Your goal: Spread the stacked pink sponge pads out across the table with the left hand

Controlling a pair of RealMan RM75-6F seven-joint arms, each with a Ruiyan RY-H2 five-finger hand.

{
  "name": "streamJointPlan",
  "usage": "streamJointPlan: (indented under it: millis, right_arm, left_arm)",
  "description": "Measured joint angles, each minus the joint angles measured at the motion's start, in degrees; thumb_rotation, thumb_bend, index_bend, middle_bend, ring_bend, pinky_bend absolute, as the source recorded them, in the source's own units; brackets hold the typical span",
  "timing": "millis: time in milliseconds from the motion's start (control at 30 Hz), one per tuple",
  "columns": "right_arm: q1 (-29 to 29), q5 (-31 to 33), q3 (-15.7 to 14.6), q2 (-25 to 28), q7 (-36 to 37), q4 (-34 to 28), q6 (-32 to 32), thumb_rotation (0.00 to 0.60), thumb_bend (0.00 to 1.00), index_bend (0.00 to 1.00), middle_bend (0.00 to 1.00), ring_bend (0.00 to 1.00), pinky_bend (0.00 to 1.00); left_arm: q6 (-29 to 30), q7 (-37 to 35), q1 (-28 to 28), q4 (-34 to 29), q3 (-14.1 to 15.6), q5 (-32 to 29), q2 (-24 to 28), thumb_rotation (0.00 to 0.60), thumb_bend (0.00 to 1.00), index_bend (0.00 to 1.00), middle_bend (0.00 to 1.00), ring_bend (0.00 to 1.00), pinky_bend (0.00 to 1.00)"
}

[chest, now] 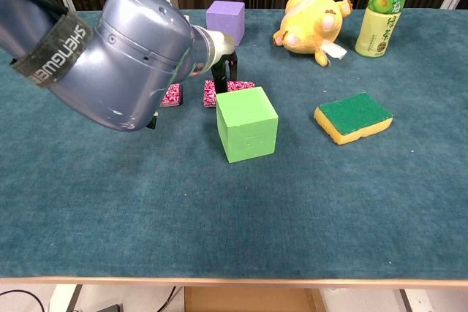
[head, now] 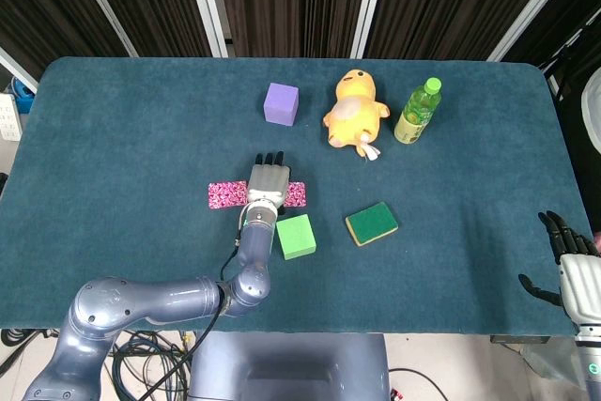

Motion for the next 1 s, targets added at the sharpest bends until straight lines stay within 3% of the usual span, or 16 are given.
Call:
streamJointPlan:
  millis: [167, 467, 1000]
  right_arm:
    - [-0.1, 0.1, 0.0, 0.1, 0.0, -0.2, 0.1, 0.6, 0.19, 0.0, 0.07, 0.16, 0.22]
    - [0.0, 0.2, 0.1, 0.0, -0.3, -0.2, -0.2, 0.6, 0.19, 0.0, 0.07, 0.16, 0.22]
    - [-0.1, 0.6, 0.1, 0.2, -0.4, -0.5, -0.3, 0.6, 0.19, 0.0, 0.07, 0.16, 0.22]
  left_arm:
    - [-0.2, 1.1, 0.4, -0.6, -0.4, -0.1, 0.1, 0.6, 0.17, 0.42, 0.1, 0.0, 0.0]
    - [-0.1, 2.9, 1.0, -1.1, -1.0, -0.3, 0.4, 0.6, 0.17, 0.35, 0.09, 0.0, 0.0]
    - [0.8, 3.9, 1.9, -4.3, -1.8, 0.0, 2.2, 0.6, 0.17, 0.34, 0.09, 0.0, 0.0]
